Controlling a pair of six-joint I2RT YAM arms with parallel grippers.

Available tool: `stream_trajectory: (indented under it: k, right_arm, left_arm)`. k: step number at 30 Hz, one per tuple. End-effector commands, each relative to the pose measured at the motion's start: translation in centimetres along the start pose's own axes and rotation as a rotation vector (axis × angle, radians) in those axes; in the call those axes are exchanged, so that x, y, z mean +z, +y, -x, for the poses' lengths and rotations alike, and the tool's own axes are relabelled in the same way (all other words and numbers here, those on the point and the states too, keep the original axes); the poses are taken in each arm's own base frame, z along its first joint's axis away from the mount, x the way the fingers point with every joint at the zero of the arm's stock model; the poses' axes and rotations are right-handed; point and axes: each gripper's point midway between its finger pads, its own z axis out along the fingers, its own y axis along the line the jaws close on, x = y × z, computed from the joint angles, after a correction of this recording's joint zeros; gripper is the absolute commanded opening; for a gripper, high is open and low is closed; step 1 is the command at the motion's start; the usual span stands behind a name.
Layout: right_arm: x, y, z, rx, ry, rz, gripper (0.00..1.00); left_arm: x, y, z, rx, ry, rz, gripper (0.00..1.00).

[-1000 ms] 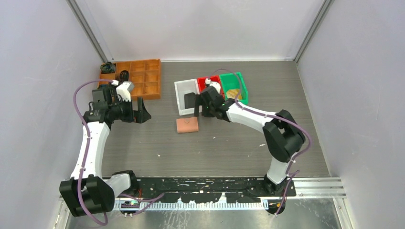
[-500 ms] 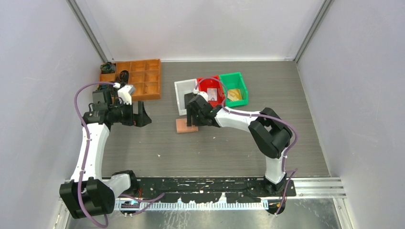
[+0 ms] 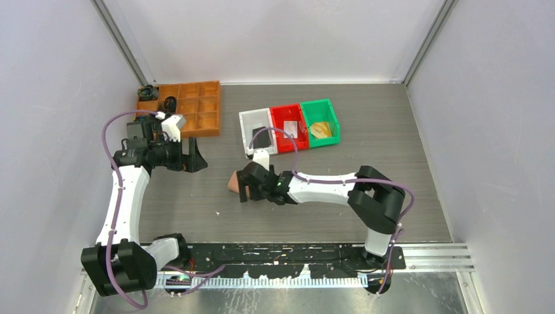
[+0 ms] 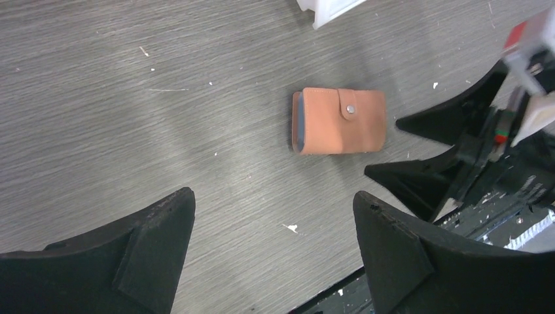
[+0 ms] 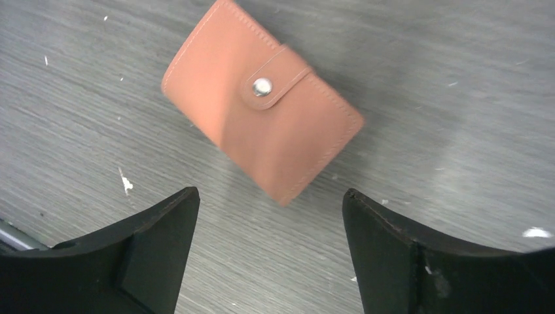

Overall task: Take the credit cards out of the card holder
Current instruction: Move the card holder to the center of the board, then pick up the card holder from the center of the board.

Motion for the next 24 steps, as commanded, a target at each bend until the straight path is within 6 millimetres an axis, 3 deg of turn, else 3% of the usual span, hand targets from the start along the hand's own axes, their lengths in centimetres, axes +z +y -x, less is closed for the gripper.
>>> stream_trajectory:
  k: [1, 3, 12, 18, 24]
  right_arm:
    - [-3.2, -0.7, 5.6, -0.092, -0.127, -0.035, 0.92]
    - [-3.0, -0.5, 5.9, -0.175, -0.093, -0.019, 0.99]
    - [0.2, 0.8, 4.2, -0.454, 0.102, 0.079, 1.00]
    - [2.2, -0.3, 3.0, -0.540, 0.229, 0.121, 0.99]
    - [2.2, 1.0, 0.9, -0.575, 0.300, 0.251, 0.99]
  left_arm:
    - [-1.0, -0.7, 1.5, 0.037, -0.031, -0.022, 0.90]
    - [-1.2, -0.8, 1.6, 0.038, -0.030, -0.020, 0.90]
    - [-2.1, -1.1, 1.9, 0.040, -0.006, -0.017, 0.96]
    - [-2.6, -1.2, 2.0, 0.042, 0.003, -0.015, 0.99]
    - [-2.6, -1.3, 2.2, 0.034, 0.005, -0.022, 1.00]
